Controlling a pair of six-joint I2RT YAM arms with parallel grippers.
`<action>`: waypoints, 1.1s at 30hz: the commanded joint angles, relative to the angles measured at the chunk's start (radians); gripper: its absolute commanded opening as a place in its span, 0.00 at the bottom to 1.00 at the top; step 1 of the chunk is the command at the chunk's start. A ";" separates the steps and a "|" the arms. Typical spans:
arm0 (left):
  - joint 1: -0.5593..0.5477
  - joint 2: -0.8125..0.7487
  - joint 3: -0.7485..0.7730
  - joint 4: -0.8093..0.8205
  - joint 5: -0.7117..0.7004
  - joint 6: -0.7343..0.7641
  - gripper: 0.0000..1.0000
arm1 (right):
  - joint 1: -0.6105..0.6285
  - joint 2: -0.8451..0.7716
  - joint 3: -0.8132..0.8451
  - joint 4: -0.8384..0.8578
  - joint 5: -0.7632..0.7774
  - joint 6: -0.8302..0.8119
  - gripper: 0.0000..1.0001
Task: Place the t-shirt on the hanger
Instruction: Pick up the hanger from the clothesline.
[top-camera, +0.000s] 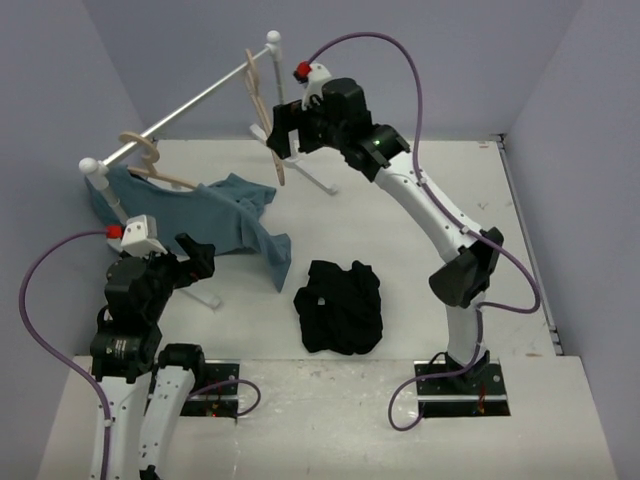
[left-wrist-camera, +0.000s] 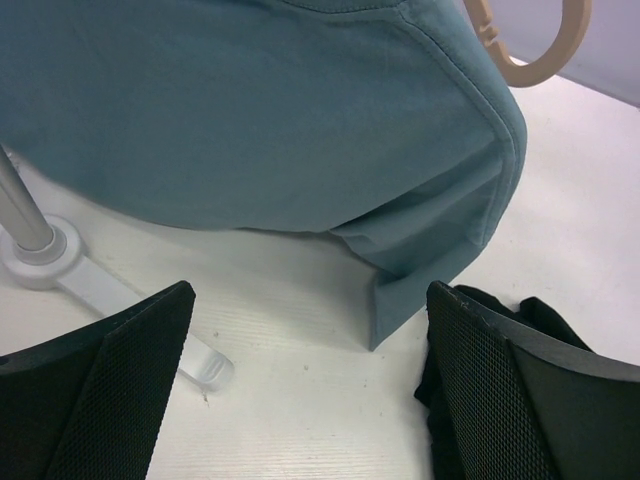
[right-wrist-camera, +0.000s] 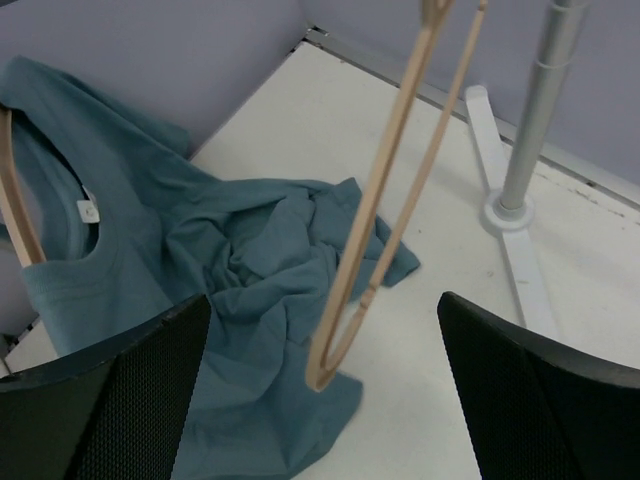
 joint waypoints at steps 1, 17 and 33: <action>0.010 0.012 -0.008 0.042 0.052 0.011 1.00 | 0.020 0.080 0.149 -0.017 0.137 -0.023 0.89; 0.010 -0.016 -0.008 0.045 0.054 0.014 1.00 | 0.052 0.148 0.065 0.050 0.207 -0.055 0.45; 0.011 -0.014 -0.006 0.042 0.059 0.019 1.00 | 0.052 0.166 0.066 0.042 0.209 -0.070 0.27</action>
